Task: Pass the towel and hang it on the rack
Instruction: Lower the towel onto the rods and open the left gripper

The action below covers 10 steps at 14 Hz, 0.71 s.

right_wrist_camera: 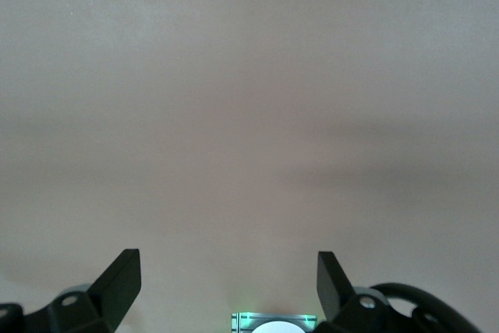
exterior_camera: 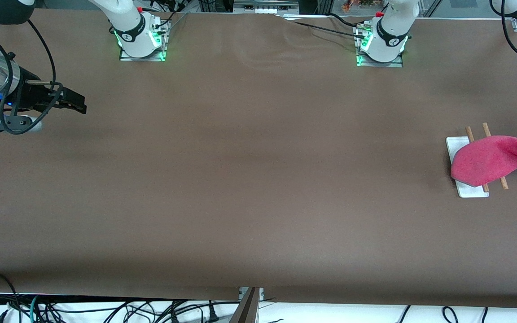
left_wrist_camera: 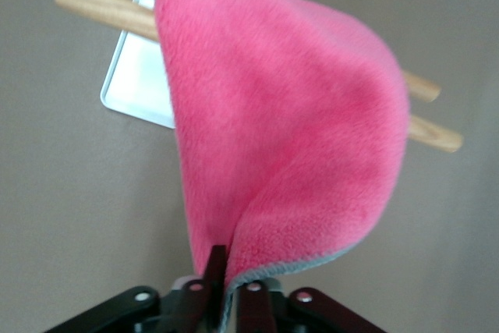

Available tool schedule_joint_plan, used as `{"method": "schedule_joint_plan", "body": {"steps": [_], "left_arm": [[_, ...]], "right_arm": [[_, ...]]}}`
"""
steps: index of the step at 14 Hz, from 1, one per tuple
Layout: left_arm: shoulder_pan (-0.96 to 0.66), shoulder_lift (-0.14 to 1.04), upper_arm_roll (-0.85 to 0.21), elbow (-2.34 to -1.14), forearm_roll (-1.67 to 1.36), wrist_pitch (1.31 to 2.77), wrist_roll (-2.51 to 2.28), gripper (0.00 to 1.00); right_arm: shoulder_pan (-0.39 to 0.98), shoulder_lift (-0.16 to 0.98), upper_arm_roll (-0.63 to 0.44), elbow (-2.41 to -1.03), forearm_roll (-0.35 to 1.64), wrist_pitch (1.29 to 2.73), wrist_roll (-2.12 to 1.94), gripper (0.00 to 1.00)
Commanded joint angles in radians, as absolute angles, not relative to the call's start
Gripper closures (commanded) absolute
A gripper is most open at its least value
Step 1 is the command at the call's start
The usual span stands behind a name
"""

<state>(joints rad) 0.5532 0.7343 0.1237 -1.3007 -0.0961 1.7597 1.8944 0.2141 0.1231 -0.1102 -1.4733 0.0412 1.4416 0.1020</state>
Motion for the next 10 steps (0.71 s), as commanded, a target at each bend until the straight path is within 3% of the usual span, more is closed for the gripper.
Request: {"method": "schedule_joint_plan", "body": {"steps": [1, 6, 10], "left_arm": [[0.566, 0.765, 0.118, -1.275, -0.086, 1.782, 1.921, 0.0], [0.566, 0.753, 0.118, -1.252, -0.084, 1.784, 1.911, 0.0], [0.555, 0.662, 0.112, -1.192, -0.083, 1.761, 1.876, 0.0]], "right_arm": [[0.213, 0.13, -0.11, -1.457, 0.035, 1.44, 0.112, 0.0], [0.216, 0.129, -0.109, -1.459, 0.025, 1.463, 0.104, 0.0], [0.216, 0.129, -0.109, -1.46, 0.023, 1.463, 0.103, 0.0]]}}
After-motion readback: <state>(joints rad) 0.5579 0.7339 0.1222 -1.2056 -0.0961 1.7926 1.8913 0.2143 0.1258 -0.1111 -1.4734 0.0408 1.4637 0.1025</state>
